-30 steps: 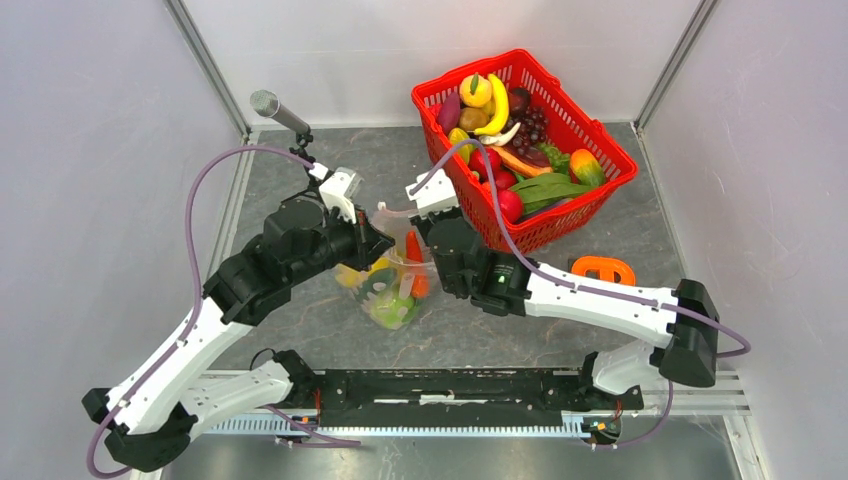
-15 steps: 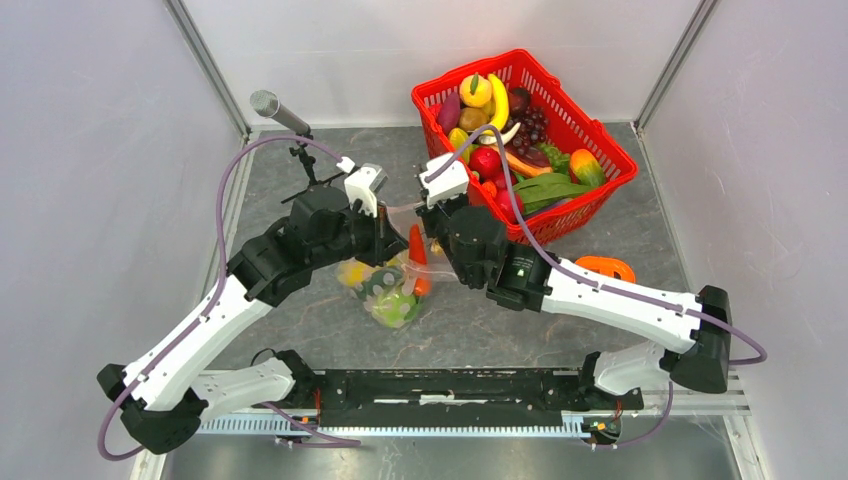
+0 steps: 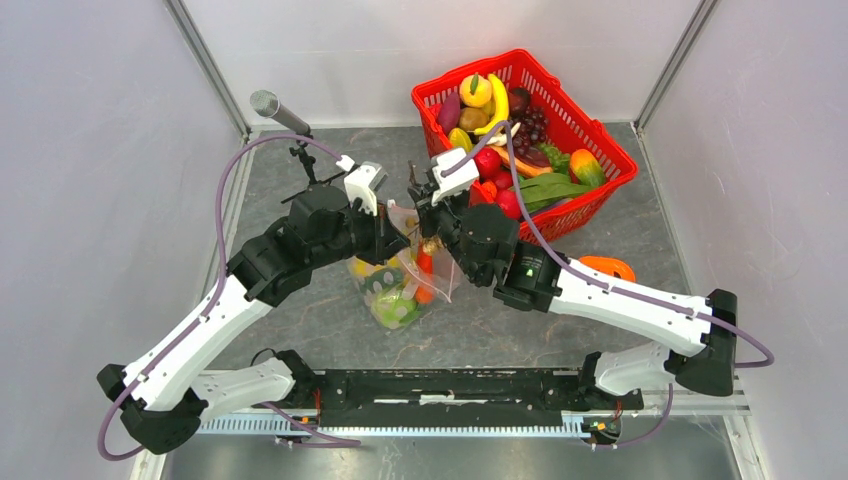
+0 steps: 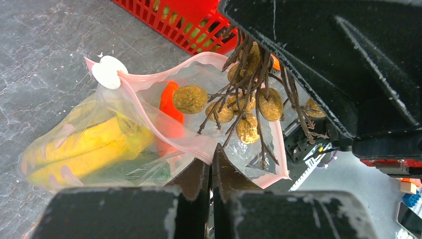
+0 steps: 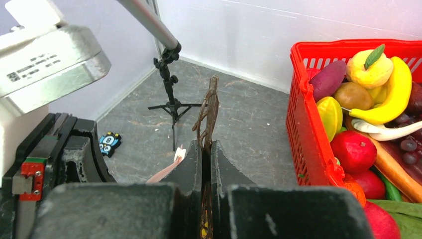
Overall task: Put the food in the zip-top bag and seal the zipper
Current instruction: Place the fake fruit in the zipper food storage bag.
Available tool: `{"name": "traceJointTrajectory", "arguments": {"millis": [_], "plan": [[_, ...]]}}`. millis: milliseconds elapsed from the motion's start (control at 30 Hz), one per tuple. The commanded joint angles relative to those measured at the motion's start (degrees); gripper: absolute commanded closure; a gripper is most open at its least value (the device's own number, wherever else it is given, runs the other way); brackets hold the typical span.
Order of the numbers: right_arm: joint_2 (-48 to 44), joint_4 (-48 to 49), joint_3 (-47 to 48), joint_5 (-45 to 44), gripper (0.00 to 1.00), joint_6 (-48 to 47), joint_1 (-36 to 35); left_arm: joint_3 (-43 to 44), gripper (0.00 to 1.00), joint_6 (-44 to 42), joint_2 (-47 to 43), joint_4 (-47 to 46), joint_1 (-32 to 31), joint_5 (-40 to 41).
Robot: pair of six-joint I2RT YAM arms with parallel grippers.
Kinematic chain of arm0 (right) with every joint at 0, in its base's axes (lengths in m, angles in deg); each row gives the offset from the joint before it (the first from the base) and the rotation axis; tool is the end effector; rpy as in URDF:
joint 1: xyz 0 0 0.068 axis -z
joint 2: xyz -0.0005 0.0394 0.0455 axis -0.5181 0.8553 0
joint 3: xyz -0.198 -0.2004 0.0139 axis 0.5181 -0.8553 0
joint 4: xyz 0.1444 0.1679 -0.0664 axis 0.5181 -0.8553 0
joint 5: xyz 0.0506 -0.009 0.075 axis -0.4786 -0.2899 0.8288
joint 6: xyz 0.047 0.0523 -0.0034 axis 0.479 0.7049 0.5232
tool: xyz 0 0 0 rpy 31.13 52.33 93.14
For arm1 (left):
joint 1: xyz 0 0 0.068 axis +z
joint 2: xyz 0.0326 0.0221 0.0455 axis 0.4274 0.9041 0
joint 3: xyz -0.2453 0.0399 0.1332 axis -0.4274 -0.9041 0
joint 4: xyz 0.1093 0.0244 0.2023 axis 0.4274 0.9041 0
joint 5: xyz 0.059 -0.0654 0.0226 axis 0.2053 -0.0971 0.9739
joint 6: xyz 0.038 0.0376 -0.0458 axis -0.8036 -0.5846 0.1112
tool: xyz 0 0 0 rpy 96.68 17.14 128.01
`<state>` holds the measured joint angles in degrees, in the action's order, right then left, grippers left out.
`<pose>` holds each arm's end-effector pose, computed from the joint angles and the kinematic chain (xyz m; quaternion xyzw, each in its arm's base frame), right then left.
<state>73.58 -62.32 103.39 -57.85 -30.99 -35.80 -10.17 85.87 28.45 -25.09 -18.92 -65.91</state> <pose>0.1459 0.2549 0.4297 -0.1500 0.6833 0.2152 0.6813 0.1298 -0.1337 0.3883 0.1683 0.8337 -0.3284 0.4108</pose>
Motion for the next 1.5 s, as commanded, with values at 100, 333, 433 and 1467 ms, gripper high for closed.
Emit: {"name": "traceJointTrajectory", "arguments": {"millis": [100,333,433,1467], "plan": [[-2.6,9.4,-4.5,-5.2,1.0,4.1,0.2,1.0,0.98,2.0,-1.1,-3.6,-0.2,-0.8],[-7.6,16.1,-9.6,-1.0,1.0,4.1,0.2,-1.4,0.97,2.2,-3.5,-5.7,-0.2,1.7],[-8.8,17.1,-10.5,0.8,1.0,5.1,0.2,-1.6,0.97,2.3,-3.6,-5.9,-0.2,2.0],[1.8,10.4,-11.3,-14.5,1.0,-4.3,-1.2,-2.5,0.97,2.7,-5.2,-6.2,-0.2,2.2]]}}
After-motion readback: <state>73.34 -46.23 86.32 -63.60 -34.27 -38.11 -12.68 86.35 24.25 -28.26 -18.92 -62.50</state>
